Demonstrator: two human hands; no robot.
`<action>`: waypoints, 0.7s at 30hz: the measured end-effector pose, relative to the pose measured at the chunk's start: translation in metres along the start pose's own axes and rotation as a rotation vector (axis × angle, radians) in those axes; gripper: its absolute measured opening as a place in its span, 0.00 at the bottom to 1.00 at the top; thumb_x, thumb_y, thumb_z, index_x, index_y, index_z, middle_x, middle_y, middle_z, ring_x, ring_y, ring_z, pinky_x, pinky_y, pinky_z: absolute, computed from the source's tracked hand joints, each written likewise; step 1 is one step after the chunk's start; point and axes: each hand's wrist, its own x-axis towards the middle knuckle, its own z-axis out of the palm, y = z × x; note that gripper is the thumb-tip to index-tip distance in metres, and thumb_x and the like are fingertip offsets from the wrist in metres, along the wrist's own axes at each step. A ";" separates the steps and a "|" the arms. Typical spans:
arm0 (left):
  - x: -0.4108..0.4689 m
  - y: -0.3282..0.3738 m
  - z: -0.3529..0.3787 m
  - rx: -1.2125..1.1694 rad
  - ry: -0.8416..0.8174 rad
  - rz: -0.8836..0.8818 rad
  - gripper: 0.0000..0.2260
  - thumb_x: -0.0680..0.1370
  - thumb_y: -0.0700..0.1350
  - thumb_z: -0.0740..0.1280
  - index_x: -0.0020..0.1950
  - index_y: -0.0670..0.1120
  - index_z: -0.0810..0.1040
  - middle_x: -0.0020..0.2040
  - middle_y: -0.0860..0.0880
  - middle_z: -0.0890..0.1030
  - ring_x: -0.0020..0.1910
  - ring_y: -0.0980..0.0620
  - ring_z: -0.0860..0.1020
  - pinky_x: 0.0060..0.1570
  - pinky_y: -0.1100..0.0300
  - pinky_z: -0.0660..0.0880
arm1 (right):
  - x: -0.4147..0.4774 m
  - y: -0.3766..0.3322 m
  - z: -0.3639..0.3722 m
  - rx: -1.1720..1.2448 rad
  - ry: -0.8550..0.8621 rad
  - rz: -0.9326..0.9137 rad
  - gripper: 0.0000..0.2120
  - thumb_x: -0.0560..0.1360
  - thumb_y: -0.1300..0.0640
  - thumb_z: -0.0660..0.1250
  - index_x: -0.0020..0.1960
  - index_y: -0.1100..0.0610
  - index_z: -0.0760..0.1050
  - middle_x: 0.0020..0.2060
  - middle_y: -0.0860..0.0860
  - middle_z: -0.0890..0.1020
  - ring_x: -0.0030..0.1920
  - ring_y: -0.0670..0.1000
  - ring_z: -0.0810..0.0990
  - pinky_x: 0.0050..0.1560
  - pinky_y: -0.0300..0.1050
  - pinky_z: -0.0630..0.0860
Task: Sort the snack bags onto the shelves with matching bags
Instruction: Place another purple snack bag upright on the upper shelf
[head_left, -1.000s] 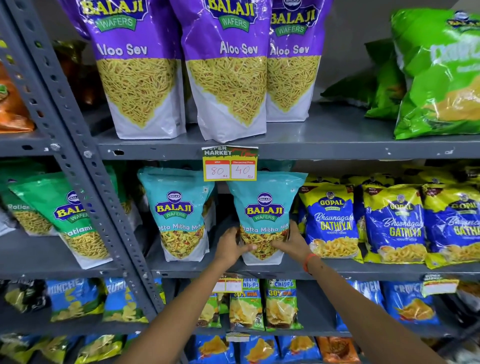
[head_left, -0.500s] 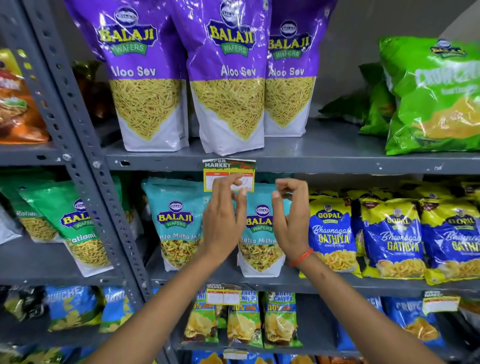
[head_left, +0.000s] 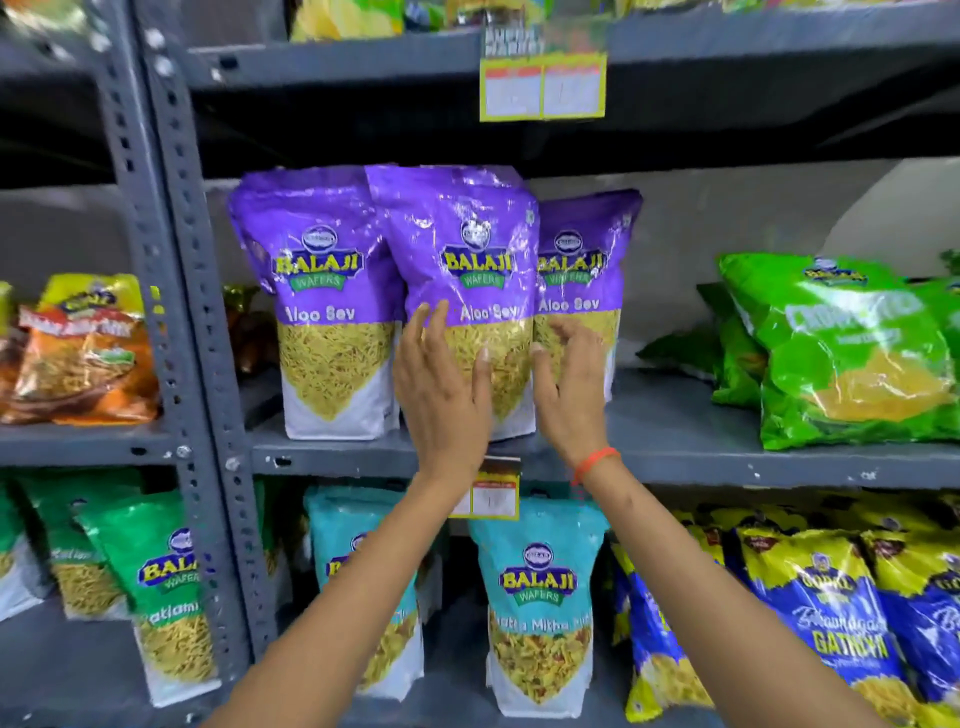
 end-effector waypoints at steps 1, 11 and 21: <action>-0.003 -0.003 0.002 -0.012 -0.027 -0.056 0.25 0.78 0.49 0.64 0.72 0.42 0.61 0.71 0.38 0.67 0.71 0.43 0.62 0.72 0.54 0.54 | 0.004 0.006 0.003 0.011 -0.071 0.098 0.20 0.76 0.50 0.58 0.61 0.63 0.70 0.56 0.59 0.76 0.59 0.57 0.72 0.66 0.50 0.66; -0.009 -0.013 -0.008 -0.341 -0.201 -0.475 0.25 0.71 0.52 0.73 0.62 0.43 0.71 0.55 0.51 0.76 0.53 0.52 0.73 0.51 0.59 0.67 | 0.012 0.018 -0.012 0.259 -0.597 0.451 0.24 0.77 0.40 0.58 0.64 0.56 0.72 0.63 0.47 0.77 0.65 0.48 0.73 0.68 0.45 0.65; -0.011 -0.011 0.008 -0.554 -0.438 -0.479 0.26 0.63 0.58 0.77 0.54 0.46 0.77 0.51 0.49 0.83 0.51 0.51 0.80 0.53 0.50 0.77 | 0.007 0.040 -0.064 0.226 -0.457 0.542 0.17 0.69 0.37 0.67 0.50 0.48 0.76 0.55 0.54 0.81 0.56 0.55 0.80 0.62 0.57 0.76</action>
